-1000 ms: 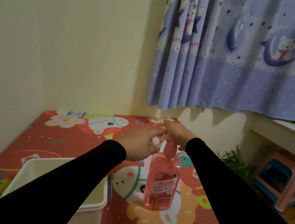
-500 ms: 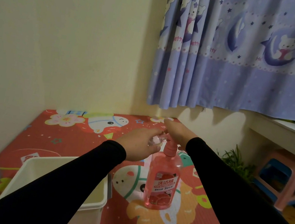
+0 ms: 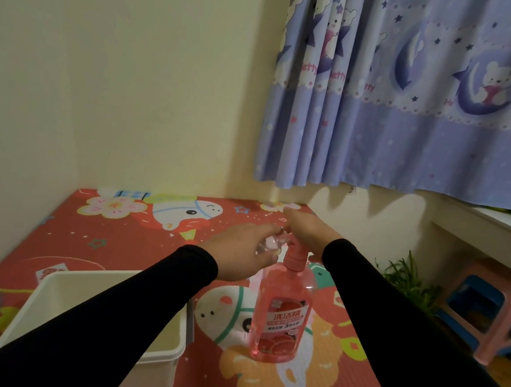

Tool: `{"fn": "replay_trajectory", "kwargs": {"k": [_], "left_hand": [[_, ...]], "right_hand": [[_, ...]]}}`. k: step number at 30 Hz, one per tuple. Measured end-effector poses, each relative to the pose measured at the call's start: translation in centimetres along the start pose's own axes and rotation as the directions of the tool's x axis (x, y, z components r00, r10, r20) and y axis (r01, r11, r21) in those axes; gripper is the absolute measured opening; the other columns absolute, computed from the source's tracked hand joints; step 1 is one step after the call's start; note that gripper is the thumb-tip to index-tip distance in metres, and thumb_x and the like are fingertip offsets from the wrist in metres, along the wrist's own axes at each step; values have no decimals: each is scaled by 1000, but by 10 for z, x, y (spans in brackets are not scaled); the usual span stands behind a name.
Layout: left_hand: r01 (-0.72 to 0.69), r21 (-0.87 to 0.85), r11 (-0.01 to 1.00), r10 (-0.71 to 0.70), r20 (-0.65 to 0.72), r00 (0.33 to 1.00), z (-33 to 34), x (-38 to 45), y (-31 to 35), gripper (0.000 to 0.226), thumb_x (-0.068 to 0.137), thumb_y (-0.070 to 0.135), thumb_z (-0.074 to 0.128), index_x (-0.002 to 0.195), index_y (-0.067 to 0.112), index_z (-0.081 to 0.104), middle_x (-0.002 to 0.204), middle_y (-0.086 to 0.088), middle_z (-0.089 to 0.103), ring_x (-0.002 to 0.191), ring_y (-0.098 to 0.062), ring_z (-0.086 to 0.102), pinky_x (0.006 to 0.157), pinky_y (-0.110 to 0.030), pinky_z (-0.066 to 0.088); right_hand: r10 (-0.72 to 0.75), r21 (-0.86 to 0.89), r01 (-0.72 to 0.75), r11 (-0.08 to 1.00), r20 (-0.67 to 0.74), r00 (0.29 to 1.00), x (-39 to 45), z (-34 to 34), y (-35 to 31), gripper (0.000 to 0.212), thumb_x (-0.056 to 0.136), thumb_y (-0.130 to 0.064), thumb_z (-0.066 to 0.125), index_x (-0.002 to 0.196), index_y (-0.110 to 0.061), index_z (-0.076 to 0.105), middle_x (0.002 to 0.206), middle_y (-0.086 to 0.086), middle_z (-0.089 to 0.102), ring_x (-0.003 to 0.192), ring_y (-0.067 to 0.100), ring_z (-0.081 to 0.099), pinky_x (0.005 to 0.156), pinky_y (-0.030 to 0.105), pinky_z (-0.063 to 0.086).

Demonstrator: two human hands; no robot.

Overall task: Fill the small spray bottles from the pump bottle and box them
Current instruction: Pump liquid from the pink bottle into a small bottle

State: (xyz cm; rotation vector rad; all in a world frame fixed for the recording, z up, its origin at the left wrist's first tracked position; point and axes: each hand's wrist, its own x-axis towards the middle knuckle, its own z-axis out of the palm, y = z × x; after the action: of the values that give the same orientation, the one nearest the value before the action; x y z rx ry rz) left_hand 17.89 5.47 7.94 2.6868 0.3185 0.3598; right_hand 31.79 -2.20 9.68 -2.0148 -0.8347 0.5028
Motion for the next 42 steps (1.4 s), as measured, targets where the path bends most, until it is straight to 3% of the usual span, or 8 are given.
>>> {"fn": "replay_trajectory", "kwargs": {"k": [4,8,11,15,18,24,33,42], "left_hand": [[-3,-20,1000,3,-3,1000,3,-1,-1,50,99,33,50,146,27,34,135,-1,53,95,-10,48,85,-25,38],[23,-10,1000,-23,18,1000,12,-2,-4,54,99,37,48,149,30,29,135,1,54,97,-10,49,90,-26,39],[32,-12,999,-32,27,999,11,-2,-4,53,99,37,49,148,30,30,132,0,56,101,-13,51,88,-25,39],[3,-28,1000,-3,0,1000,2,-1,0,50,99,33,50,146,26,35,132,-1,55,102,-14,53,88,-26,41],[-3,-33,999,2,-14,1000,1,-1,0,52,98,33,50,147,27,34,131,0,55,104,-15,54,92,-29,43],[23,-10,1000,-22,15,1000,12,-2,-6,53,99,37,48,148,30,30,132,1,55,100,-12,50,90,-27,38],[-20,-31,999,19,-17,1000,0,1,-1,51,98,31,51,146,29,34,126,-1,56,93,-12,50,82,-24,37],[30,-30,999,-29,19,999,10,0,-5,51,99,37,49,146,29,34,126,3,58,96,-15,57,85,-26,43]], "right_hand": [[13,-42,-14,999,-25,1000,4,2,4,43,102,-26,34,135,-1,46,138,22,50,125,37,51,93,38,43],[40,-11,-40,999,-3,999,5,8,14,42,101,-26,35,130,0,52,136,21,53,97,21,51,82,31,39],[46,-1,-46,999,9,999,5,7,14,42,102,-27,36,130,-2,53,136,20,54,95,19,49,82,31,39],[8,-19,-8,1000,0,1000,4,2,4,43,102,-27,35,135,-2,47,138,21,50,123,35,52,94,39,43],[-3,-17,3,1000,-14,1000,6,1,2,44,102,-28,34,136,-2,44,139,22,49,128,38,48,105,45,41],[55,23,-55,998,0,998,9,9,15,44,102,-29,34,132,-1,50,138,20,51,110,30,56,83,33,39],[1,57,0,998,-16,1000,8,2,4,43,102,-28,35,136,-4,45,139,20,50,125,37,51,93,40,42],[53,56,-54,997,10,999,10,8,15,44,101,-30,36,131,-2,52,137,20,53,109,31,56,82,30,37]]}}
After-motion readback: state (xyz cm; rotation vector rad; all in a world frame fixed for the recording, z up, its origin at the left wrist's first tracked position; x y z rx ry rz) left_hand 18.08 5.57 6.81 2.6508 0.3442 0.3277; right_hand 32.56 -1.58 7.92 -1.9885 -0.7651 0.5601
